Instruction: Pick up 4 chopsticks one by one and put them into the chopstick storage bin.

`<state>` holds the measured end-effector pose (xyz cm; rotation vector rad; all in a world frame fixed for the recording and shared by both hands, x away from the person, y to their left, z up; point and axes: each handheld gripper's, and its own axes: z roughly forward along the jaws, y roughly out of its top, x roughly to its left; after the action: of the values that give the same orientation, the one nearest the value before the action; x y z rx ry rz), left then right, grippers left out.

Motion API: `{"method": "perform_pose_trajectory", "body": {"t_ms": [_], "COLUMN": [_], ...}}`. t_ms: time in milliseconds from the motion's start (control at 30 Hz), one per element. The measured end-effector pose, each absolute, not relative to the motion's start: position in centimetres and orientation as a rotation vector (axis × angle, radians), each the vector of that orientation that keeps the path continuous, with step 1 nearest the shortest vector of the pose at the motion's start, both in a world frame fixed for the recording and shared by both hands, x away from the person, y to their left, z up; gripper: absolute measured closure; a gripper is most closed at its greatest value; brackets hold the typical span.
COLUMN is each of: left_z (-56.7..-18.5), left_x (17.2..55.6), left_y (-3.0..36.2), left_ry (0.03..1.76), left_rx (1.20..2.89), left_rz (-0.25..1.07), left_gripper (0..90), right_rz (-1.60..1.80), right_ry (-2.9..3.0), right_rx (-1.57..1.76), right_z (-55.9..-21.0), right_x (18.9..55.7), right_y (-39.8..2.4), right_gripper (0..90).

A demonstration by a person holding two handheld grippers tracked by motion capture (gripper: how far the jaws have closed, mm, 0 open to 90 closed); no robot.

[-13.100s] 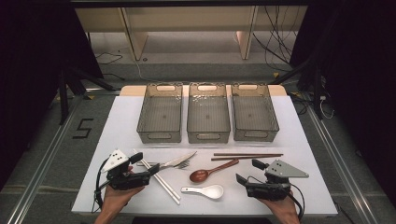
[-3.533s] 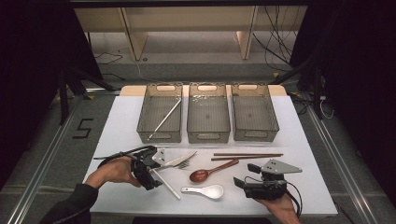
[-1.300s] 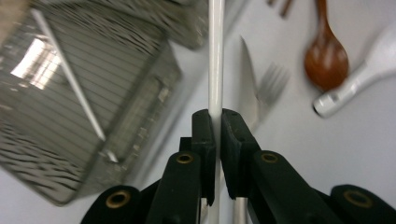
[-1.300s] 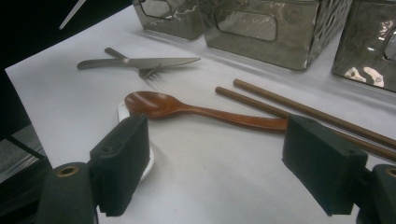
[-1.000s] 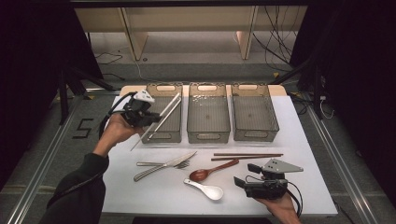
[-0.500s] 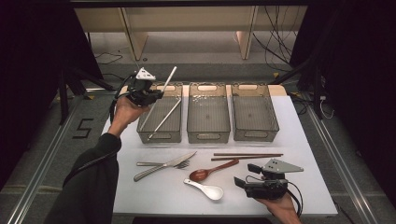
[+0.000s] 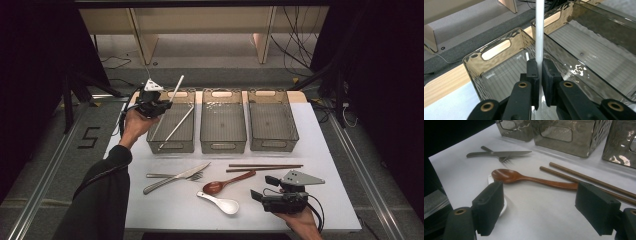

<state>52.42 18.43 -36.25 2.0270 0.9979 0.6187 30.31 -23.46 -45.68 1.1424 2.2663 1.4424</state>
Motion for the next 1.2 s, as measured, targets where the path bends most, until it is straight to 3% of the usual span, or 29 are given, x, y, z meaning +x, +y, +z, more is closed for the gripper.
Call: {"method": "perform_pose_trajectory", "body": {"t_ms": [800,967,1200], "left_z": [-39.6,-39.5,-38.3], "left_x": [53.3,53.1,50.9], "left_y": [18.0,18.3,18.6], "left_ry": [1.11,1.153,1.155], "left_rx": [2.08,2.053,2.001], "left_rz": [0.561,0.546,0.432], "left_gripper": [82.3,70.2,42.7], "right_rz": [1.444,1.444,1.441], "right_ry": [2.267,2.266,2.263], "right_rx": [1.141,1.14,1.145], "right_z": [-45.7,-45.7,-45.6], "right_x": [30.3,30.2,30.2], "right_y": [-23.5,-23.5,-23.6], "right_gripper": [23.9,23.9,23.9]}}
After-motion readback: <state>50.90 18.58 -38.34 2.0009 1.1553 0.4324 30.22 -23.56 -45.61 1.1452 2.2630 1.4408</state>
